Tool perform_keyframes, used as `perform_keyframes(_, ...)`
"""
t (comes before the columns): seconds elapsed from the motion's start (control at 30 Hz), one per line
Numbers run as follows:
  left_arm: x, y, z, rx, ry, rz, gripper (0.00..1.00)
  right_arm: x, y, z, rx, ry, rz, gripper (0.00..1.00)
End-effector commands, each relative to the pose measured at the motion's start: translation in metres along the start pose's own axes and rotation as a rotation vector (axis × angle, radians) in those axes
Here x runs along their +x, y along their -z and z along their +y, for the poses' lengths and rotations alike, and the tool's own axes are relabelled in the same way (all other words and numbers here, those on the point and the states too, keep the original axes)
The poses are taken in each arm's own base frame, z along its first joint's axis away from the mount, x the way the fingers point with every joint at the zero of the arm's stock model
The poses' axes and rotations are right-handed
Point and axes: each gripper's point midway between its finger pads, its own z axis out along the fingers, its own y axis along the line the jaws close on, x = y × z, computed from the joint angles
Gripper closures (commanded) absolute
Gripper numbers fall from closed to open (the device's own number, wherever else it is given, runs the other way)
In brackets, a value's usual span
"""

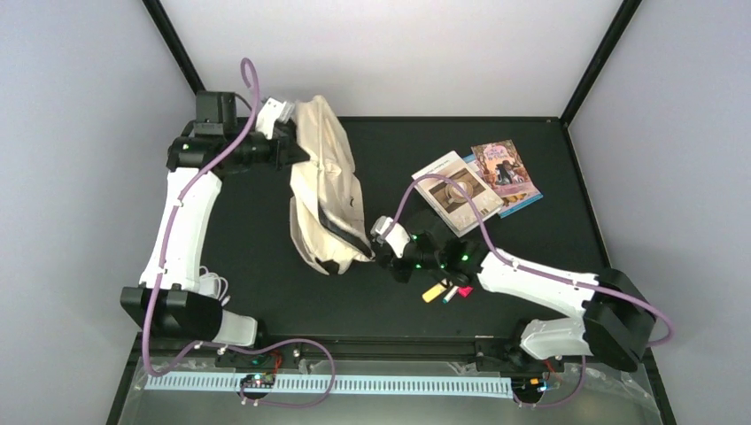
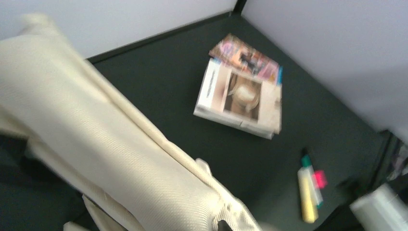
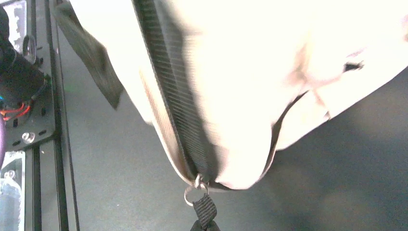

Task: Pack the student bag

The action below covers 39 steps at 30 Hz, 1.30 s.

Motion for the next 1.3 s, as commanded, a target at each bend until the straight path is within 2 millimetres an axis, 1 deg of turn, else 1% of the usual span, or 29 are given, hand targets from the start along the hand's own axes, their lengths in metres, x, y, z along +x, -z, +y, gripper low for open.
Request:
perform_keyframes(0.0,0.039,0.009,0.001,0.021,-0.128,0.056,0.76,-0.007,0.02,-0.015,0.11,0.025,-0.035,0.99)
perform_keyframes(0.1,0.072,0.011,0.002,0.062,-0.153,0.113,0.42,0.0,0.013,-0.017,0.113,0.034,-0.008,0.99)
perform_keyframes(0.13,0.083,0.012,0.001,0.075,-0.168,0.13,0.33,0.002,0.009,-0.018,0.113,0.039,0.005,0.99)
perform_keyframes(0.23,0.105,0.011,0.0,0.071,-0.253,0.169,0.1,0.002,0.002,-0.02,0.11,0.053,0.018,0.99)
perform_keyframes(0.27,0.107,0.016,0.0,0.044,-0.299,0.17,0.04,0.0,0.001,-0.019,0.106,0.057,0.015,0.99)
perform_keyframes(0.3,0.105,0.02,0.0,0.017,-0.343,0.162,0.02,-0.001,0.0,-0.019,0.101,0.057,0.015,0.99)
perform_keyframes(0.37,0.096,0.029,-0.002,-0.043,-0.425,0.126,0.01,-0.002,-0.002,-0.018,0.097,0.053,0.013,0.99)
perform_keyframes(0.43,0.078,0.042,-0.011,-0.089,-0.512,0.049,0.01,0.0,-0.006,-0.017,0.086,0.046,0.014,0.99)
perform_keyframes(0.47,0.07,0.048,-0.018,-0.087,-0.535,0.013,0.01,0.001,-0.008,-0.017,0.083,0.041,0.015,0.99)
perform_keyframes(0.5,0.058,0.055,-0.029,-0.059,-0.544,-0.016,0.01,0.003,-0.01,-0.017,0.079,0.036,0.019,0.99)
perform_keyframes(0.53,0.052,0.058,-0.038,-0.01,-0.528,-0.034,0.01,0.004,-0.012,-0.017,0.076,0.03,0.02,0.99)
perform_keyframes(0.6,0.043,0.059,-0.053,0.086,-0.483,-0.065,0.01,0.004,-0.015,-0.016,0.069,0.023,0.014,0.99)
perform_keyframes(0.63,0.038,0.06,-0.068,0.186,-0.456,-0.112,0.01,0.004,-0.017,-0.016,0.062,0.015,0.009,0.99)
perform_keyframes(0.7,0.04,0.061,-0.08,0.257,-0.442,-0.136,0.01,0.003,-0.019,-0.015,0.056,0.011,0.004,0.99)
perform_keyframes(0.73,0.048,0.059,-0.084,0.277,-0.446,-0.13,0.01,0.003,-0.019,-0.015,0.056,0.009,0.002,0.99)
perform_keyframes(0.77,0.06,0.055,-0.089,0.284,-0.465,-0.104,0.02,0.004,-0.021,-0.016,0.059,0.008,0.001,0.99)
perform_keyframes(0.8,0.077,0.045,-0.088,0.277,-0.492,-0.054,0.04,0.006,-0.022,-0.016,0.059,0.008,0.003,0.99)
perform_keyframes(0.83,0.101,0.033,-0.09,0.286,-0.515,0.016,0.09,0.007,-0.024,-0.017,0.059,0.008,0.005,0.99)
perform_keyframes(0.87,0.125,0.023,-0.086,0.286,-0.511,0.085,0.13,0.009,-0.027,-0.017,0.057,0.006,0.011,0.99)
perform_keyframes(0.9,0.148,0.014,-0.086,0.301,-0.518,0.155,0.18,0.01,-0.029,-0.018,0.055,0.004,0.016,0.99)
perform_keyframes(0.97,0.188,0.003,-0.085,0.327,-0.514,0.268,0.26,0.009,-0.032,-0.019,0.056,-0.001,0.017,0.99)
perform_keyframes(1.0,0.201,0.002,-0.089,0.351,-0.528,0.299,0.28,0.008,-0.032,-0.02,0.058,-0.007,0.013,0.99)
perform_keyframes(1.07,0.221,0.004,-0.101,0.418,-0.565,0.316,0.27,0.004,-0.03,-0.024,0.049,-0.038,-0.013,0.99)
perform_keyframes(1.1,0.228,0.007,-0.108,0.457,-0.596,0.306,0.22,0.004,-0.029,-0.026,0.039,-0.073,-0.024,0.99)
perform_keyframes(1.13,0.235,0.008,-0.114,0.493,-0.621,0.297,0.14,0.004,-0.028,-0.029,0.03,-0.098,-0.036,0.99)
perform_keyframes(1.17,0.238,0.007,-0.117,0.519,-0.644,0.285,0.04,0.004,-0.027,-0.03,0.02,-0.117,-0.045,0.99)
perform_keyframes(1.2,0.24,0.002,-0.117,0.523,-0.651,0.281,0.01,0.003,-0.028,-0.03,0.013,-0.123,-0.051,0.99)
perform_keyframes(1.27,0.24,-0.019,-0.105,0.468,-0.645,0.291,0.01,0.004,-0.031,-0.027,-0.011,-0.135,-0.049,0.99)
